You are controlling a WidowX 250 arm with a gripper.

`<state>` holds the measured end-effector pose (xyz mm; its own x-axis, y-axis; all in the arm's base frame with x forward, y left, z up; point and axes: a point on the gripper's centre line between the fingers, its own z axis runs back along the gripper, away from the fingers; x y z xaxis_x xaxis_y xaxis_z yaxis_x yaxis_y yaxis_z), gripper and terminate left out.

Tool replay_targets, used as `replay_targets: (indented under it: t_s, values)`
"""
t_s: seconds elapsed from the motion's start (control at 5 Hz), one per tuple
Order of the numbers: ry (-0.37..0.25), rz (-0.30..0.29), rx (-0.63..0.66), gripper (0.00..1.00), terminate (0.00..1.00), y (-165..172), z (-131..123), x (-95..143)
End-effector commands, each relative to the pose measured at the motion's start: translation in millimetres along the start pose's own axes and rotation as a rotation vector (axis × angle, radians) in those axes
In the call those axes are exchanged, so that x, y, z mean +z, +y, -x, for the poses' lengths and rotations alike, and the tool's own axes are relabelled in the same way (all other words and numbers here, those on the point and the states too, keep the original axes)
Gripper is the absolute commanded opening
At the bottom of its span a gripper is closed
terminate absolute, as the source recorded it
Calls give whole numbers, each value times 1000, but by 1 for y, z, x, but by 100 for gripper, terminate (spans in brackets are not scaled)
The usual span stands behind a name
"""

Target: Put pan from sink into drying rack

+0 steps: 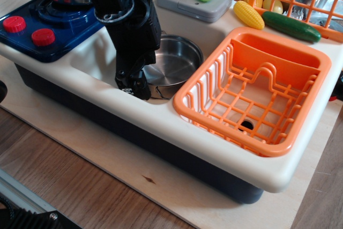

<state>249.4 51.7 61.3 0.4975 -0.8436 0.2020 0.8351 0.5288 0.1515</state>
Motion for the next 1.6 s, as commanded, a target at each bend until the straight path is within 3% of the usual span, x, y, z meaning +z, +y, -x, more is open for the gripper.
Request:
replay_targets:
  t_s: [0.0, 0.2, 0.4, 0.6, 1.0, 1.2, 1.4]
  values:
    - [-25, -9, -14, 100, 0, 9, 7, -5]
    - [-9, -9, -1, 0, 0, 8, 4, -2]
    - [14, -3, 11, 0, 0, 4, -6, 8]
    - [76, 5, 48, 0, 0, 0, -24, 29]
    - [243, -8, 7, 0, 0, 15, -31, 81]
    - [260, -16, 24, 0, 0, 12, -43, 98]
    - [239, -36, 60, 0, 0, -4, -70, 96]
